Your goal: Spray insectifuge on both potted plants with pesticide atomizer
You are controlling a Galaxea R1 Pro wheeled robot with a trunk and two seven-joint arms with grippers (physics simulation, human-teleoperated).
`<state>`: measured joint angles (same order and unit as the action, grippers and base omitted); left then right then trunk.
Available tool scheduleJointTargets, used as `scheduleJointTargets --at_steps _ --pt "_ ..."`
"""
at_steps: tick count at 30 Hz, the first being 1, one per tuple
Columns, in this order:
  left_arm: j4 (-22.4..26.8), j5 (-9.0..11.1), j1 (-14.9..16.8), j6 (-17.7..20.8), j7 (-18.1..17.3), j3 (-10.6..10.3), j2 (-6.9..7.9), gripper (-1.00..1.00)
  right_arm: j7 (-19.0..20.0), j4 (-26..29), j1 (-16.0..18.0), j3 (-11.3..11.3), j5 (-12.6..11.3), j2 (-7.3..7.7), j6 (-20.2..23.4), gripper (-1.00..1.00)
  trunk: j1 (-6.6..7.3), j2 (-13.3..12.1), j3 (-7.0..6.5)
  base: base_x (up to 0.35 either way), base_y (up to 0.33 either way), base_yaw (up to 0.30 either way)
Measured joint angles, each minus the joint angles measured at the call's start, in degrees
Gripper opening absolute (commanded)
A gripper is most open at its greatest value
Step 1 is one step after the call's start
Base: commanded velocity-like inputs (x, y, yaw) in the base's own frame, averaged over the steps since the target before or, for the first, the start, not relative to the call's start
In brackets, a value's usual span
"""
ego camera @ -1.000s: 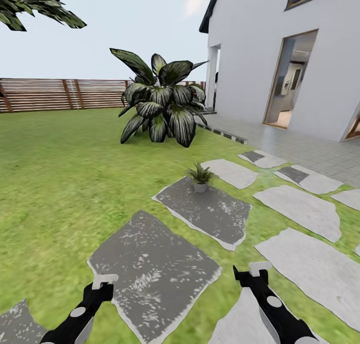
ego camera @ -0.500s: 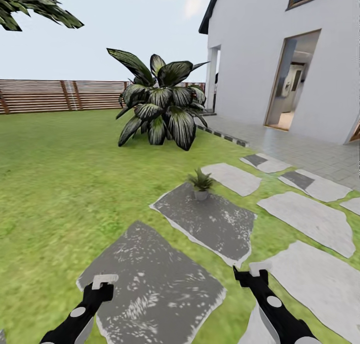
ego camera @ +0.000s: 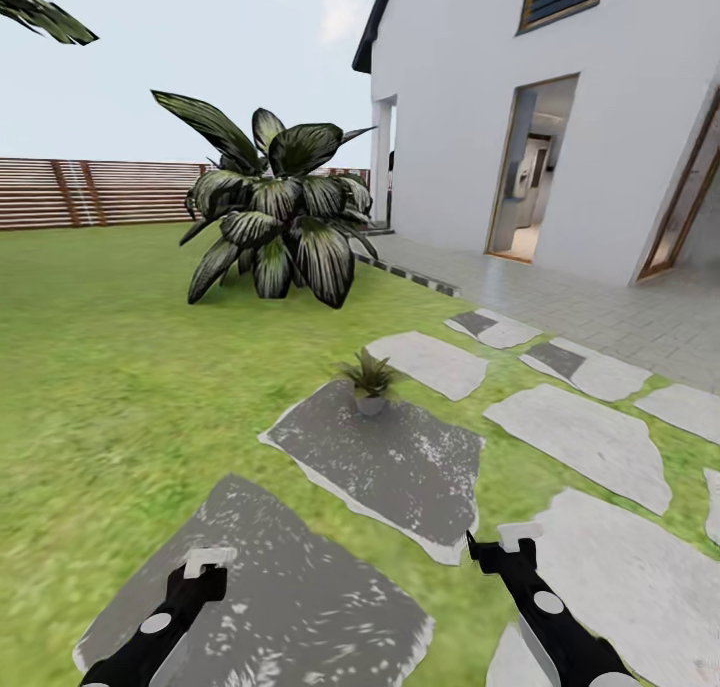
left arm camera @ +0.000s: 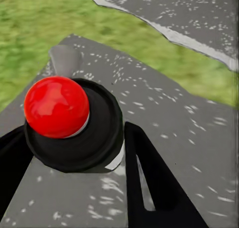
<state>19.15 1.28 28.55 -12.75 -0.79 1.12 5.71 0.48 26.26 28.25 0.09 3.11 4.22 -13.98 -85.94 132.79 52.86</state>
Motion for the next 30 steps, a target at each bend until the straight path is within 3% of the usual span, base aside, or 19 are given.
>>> scheduleJointTargets --at_steps 7,30 --pt "0.0 0.0 0.0 0.0 0.0 0.0 0.0 -1.0 0.0 0.0 0.0 0.0 0.0 -0.01 0.0 1.0 0.0 0.0 -0.14 0.34 0.0 -0.213" --pt "0.0 0.0 0.0 0.0 0.0 0.0 0.02 -1.0 -0.1 0.0 0.0 0.1 -0.1 -0.02 0.0 1.0 0.0 0.0 -0.15 0.34 0.0 -0.004"
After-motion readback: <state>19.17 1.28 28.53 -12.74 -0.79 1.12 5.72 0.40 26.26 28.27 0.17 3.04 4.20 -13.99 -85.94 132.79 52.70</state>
